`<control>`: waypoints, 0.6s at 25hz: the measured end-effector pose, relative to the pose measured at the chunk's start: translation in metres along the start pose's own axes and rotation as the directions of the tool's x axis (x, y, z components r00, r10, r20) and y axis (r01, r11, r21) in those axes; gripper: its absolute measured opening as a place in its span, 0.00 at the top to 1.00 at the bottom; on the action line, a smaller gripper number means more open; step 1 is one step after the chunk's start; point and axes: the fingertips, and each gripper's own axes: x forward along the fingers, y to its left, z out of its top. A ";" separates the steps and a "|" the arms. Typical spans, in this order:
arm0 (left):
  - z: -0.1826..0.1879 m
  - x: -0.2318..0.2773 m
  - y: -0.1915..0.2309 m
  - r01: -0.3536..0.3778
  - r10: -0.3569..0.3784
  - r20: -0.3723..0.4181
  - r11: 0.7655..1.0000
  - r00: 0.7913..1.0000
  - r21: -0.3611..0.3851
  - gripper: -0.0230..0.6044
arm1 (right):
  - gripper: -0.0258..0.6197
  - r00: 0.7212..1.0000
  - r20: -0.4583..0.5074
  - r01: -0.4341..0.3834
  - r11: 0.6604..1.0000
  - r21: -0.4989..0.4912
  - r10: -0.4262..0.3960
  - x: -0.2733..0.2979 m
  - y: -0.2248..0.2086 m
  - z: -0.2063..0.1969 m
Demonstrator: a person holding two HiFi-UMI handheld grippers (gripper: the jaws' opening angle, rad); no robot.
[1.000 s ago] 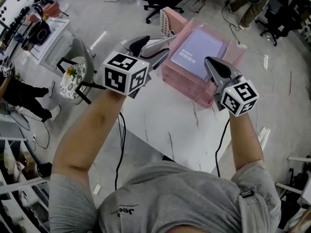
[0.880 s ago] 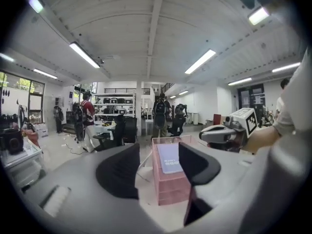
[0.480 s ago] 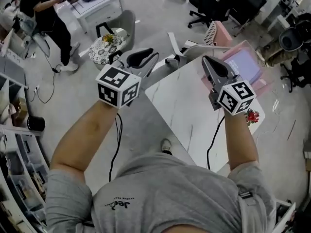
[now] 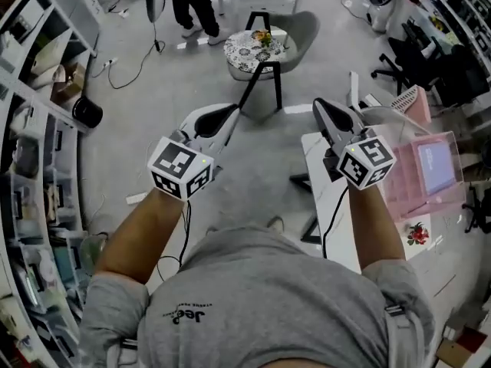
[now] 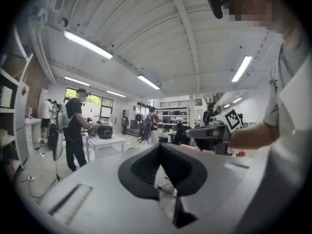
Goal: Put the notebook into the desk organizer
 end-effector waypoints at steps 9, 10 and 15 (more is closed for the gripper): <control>-0.039 -0.179 0.076 -0.284 0.284 -0.005 0.955 0.959 -0.084 0.87 | 0.96 0.971 -0.070 -0.228 0.973 0.021 0.229 0.089 0.144 -0.033; -0.044 -0.193 0.079 -0.302 0.302 -0.011 0.949 0.953 -0.089 0.87 | 0.96 0.967 -0.076 -0.241 0.970 0.025 0.242 0.092 0.154 -0.036; -0.064 -0.240 0.080 -0.373 0.374 -0.015 0.920 0.927 -0.122 0.87 | 0.96 0.948 -0.095 -0.300 0.953 0.054 0.304 0.098 0.188 -0.054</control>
